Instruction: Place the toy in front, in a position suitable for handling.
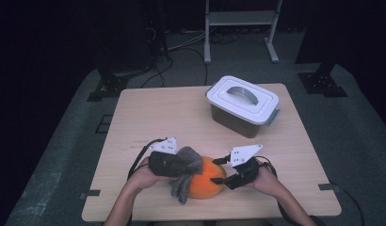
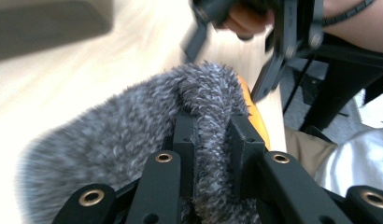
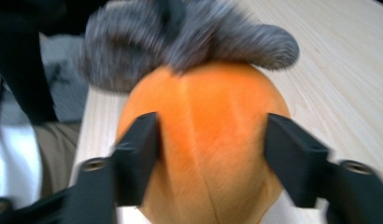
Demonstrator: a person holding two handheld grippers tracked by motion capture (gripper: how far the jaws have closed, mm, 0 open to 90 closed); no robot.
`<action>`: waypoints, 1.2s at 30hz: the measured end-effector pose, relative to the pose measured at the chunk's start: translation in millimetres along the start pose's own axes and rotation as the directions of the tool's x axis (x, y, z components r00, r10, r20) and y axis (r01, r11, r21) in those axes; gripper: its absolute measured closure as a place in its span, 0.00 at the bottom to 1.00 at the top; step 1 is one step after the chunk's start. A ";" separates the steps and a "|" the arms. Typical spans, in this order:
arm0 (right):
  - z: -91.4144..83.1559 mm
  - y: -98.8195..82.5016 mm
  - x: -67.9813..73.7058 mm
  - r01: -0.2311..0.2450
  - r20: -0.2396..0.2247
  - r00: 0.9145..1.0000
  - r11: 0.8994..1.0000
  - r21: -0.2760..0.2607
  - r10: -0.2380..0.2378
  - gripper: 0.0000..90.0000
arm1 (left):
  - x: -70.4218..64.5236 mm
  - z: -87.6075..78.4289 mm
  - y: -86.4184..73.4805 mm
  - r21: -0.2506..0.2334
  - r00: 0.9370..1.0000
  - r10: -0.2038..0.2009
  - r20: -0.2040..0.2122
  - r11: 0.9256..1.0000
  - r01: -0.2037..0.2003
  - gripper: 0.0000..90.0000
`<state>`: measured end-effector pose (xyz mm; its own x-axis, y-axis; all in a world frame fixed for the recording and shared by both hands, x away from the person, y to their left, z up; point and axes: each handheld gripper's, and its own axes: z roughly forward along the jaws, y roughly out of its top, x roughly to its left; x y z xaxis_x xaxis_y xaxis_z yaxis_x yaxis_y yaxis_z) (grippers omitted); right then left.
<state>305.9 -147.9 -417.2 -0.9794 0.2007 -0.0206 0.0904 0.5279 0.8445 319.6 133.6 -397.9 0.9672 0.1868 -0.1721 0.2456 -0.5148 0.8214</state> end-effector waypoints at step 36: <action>6.0 -11.4 -13.3 -0.148 -0.002 0.989 0.989 -0.015 0.148 0.23 | -10.5 18.4 8.5 0.017 0.997 0.052 0.053 0.998 -0.053 0.83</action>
<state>319.1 -151.6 -429.8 -0.9555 0.2753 0.1060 0.2320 0.4794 0.8464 312.8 111.8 -399.1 0.9808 0.1147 -0.1575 0.1946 -0.5381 0.8201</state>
